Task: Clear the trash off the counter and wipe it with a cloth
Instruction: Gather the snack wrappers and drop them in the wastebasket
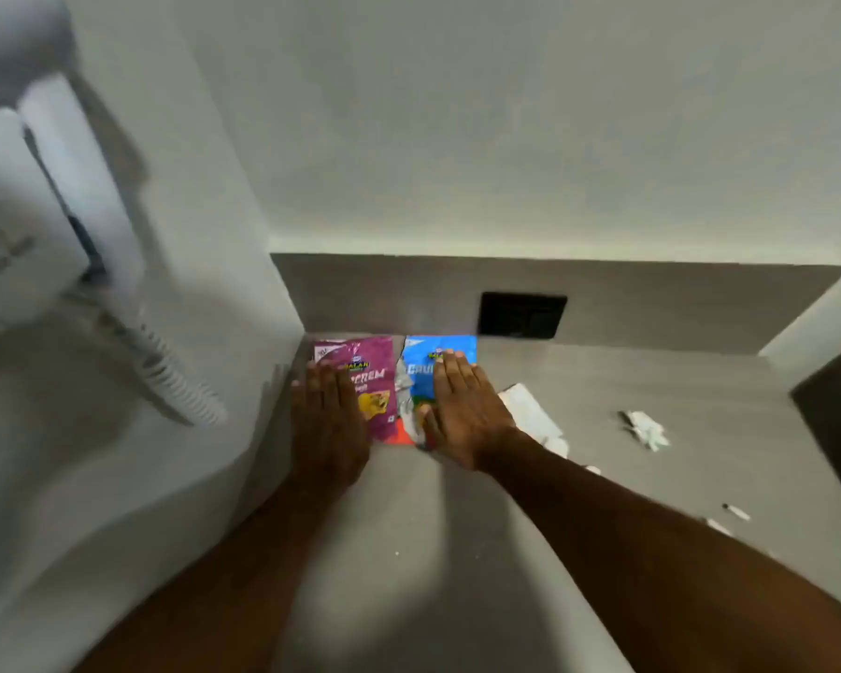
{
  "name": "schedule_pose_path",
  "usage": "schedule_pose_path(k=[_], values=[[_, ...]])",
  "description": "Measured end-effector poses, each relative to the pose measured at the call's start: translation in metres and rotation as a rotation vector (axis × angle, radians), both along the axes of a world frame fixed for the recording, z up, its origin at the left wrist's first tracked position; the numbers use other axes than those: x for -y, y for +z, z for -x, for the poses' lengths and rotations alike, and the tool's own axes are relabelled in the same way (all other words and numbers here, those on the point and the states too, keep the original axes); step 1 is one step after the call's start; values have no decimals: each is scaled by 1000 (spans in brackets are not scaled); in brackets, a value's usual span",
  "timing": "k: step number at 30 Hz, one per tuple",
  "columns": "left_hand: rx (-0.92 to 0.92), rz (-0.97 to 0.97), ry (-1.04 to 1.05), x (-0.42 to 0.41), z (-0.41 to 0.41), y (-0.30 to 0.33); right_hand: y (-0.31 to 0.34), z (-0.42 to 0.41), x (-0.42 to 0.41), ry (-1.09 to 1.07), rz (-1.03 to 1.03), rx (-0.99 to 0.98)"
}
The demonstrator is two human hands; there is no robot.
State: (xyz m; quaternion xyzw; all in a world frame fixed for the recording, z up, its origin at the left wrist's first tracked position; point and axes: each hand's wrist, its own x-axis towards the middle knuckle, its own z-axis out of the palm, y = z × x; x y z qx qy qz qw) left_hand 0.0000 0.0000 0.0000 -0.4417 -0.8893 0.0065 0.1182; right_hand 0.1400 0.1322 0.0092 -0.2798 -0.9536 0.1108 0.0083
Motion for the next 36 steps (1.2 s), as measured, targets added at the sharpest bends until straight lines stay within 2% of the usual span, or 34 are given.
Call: schedule_pose_path(k=[1,3,4,6,10,13,17,20,24,28,32,34,36], values=[[43,48,39,-1,8,-10,-12,6,0,-2,46,49],[281,206,121,-8,26,-18,-21,16,-4,-10,130,128],[423,283,134,-12,38,-17,-23,21,-6,-15,178,168],[546,359,83,-25,56,-17,-24,36,-13,-37,262,230],[606,461,-71,-46,68,-11,-21,58,-24,16,191,319],[665,484,-69,-53,73,-16,-22,70,-25,24,131,354],[397,421,-87,-45,72,-21,-24,74,-28,47,112,308],[370,316,-101,-30,69,-27,-27,69,-25,6,220,129],[430,-39,-176,-12,77,-19,-28,59,-16,-88,237,-46],[384,-286,-234,-14,58,3,-17,43,-3,-235,453,-463],[381,-521,-228,-21,1,48,7,-11,7,-444,610,-901],[474,-622,-251,-17,-49,69,16,-62,15,-567,710,-1063],[700,-678,-257,-9,-111,80,17,-126,28,-700,749,-1163]])
